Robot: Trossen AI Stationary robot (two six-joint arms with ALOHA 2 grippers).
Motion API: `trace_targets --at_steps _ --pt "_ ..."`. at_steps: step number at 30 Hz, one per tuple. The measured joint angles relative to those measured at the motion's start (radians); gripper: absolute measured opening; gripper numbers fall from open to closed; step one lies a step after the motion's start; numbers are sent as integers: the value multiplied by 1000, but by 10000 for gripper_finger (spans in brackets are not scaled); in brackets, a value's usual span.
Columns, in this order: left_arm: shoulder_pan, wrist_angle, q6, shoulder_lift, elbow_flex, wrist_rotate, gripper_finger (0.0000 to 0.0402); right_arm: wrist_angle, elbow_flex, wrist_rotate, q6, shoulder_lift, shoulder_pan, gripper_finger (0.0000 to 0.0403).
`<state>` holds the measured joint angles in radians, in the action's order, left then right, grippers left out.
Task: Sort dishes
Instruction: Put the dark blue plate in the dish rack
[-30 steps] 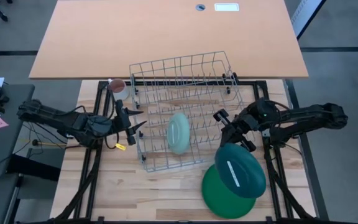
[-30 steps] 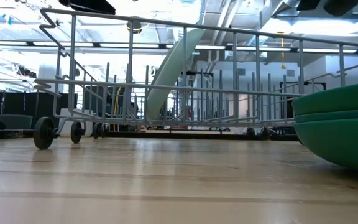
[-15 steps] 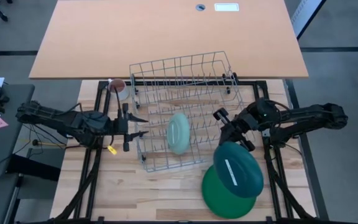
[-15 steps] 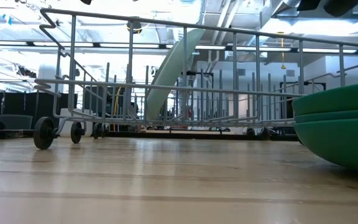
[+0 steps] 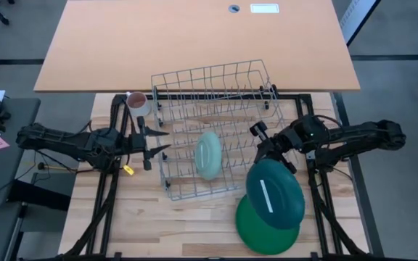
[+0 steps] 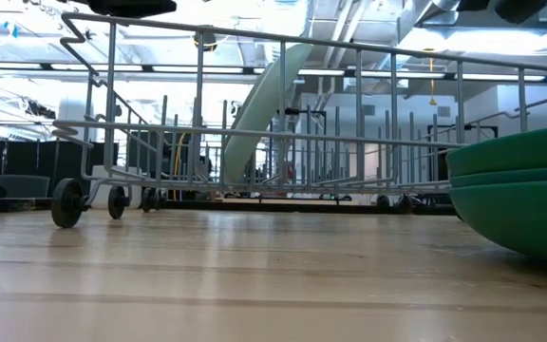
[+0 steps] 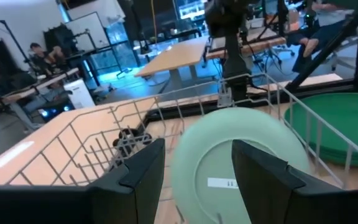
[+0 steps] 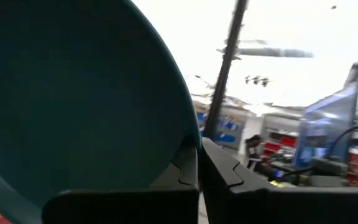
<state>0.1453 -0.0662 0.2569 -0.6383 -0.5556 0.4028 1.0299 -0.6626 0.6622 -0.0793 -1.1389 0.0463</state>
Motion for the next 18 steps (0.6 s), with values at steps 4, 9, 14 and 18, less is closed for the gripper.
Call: trace_targets --at_steps 4,9,14,18 --pt "-2 2 -6 -1 0 1 179 -4 -14 -138 -3 0 -12 5" --pt "-2 14 -6 -8 0 14 179 -30 -15 -390 -1 0 -23 5" --pt "-2 13 -6 -10 0 30 179 -80 -15 -659 53 0 -27 6" --pt "-2 7 -11 -10 0 32 179 -112 -15 -831 85 0 -26 6"
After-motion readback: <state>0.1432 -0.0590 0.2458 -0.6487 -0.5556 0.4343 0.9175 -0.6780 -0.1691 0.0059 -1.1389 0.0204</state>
